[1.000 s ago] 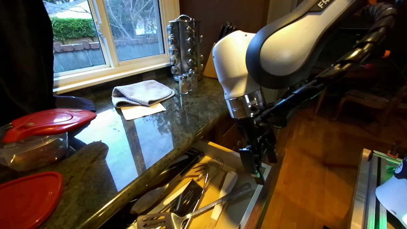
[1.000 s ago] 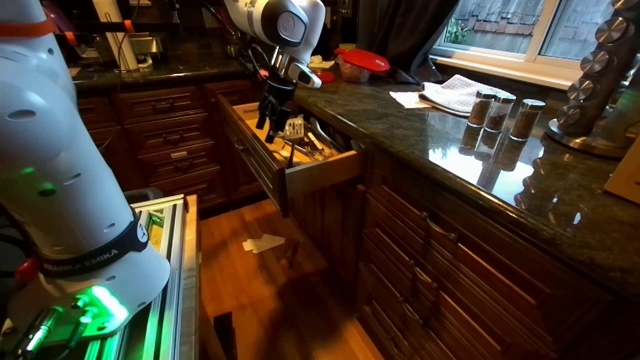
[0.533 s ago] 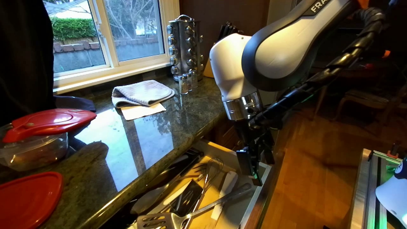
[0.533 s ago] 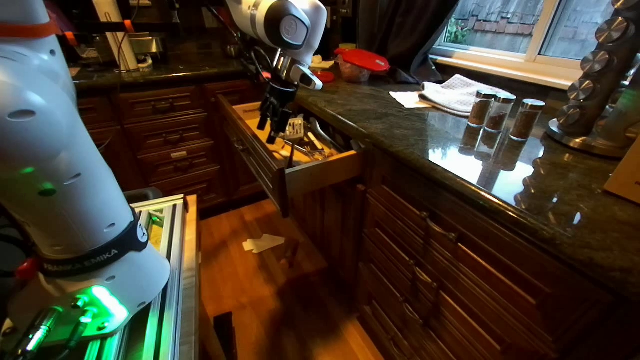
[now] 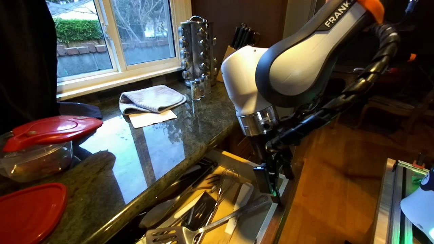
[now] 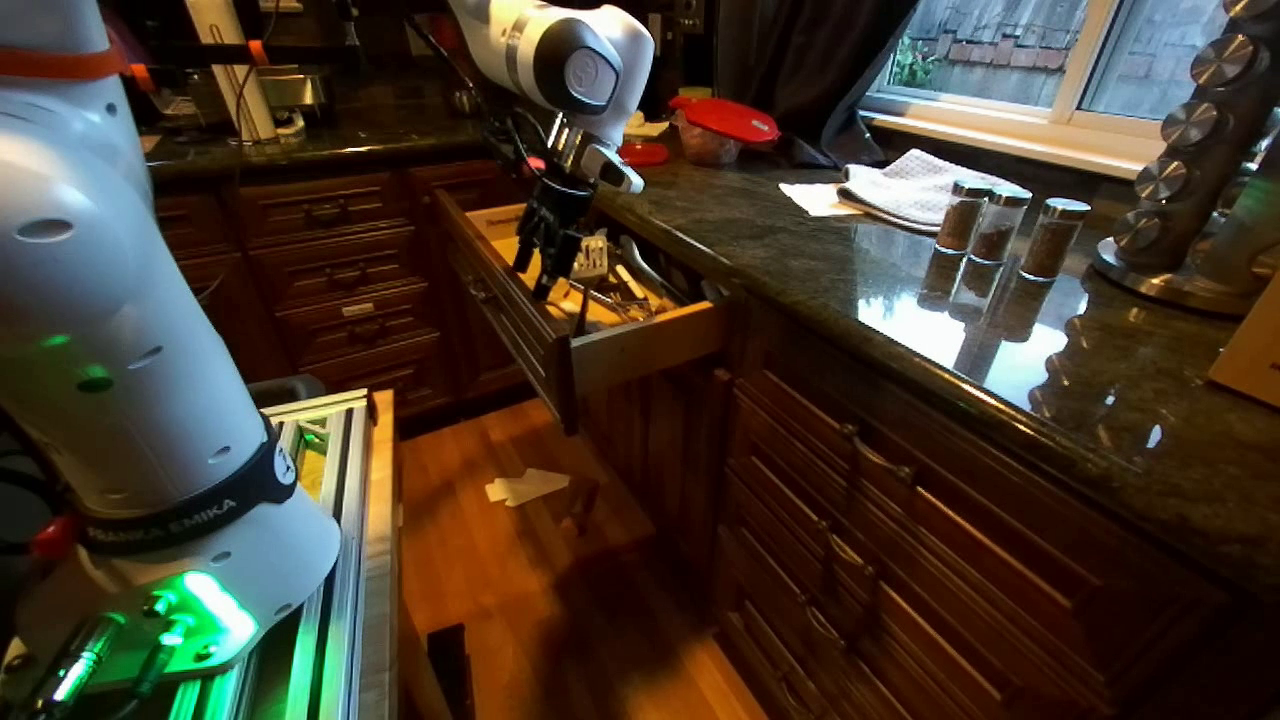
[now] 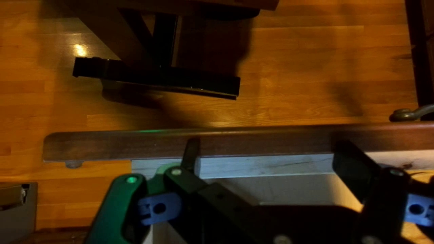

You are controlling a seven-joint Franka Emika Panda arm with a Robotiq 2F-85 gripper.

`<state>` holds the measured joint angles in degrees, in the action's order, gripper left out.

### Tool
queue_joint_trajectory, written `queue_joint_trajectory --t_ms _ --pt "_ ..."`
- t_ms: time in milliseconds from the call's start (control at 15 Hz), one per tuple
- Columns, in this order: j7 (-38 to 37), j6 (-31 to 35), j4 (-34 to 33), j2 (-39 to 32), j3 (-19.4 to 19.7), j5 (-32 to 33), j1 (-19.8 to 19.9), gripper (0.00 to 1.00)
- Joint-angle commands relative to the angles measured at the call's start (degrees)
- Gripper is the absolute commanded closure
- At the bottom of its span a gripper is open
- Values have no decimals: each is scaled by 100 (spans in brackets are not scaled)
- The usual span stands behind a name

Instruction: Open the cupboard

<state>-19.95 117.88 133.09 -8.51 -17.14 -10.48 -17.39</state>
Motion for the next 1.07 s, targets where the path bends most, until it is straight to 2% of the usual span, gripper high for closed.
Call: queue_joint_trajectory --t_ms 0,1000 --pt "-140 28 -145 -197 21 164 -112 0" --pt "396 -530 -511 -694 -51 -125 -189 0"
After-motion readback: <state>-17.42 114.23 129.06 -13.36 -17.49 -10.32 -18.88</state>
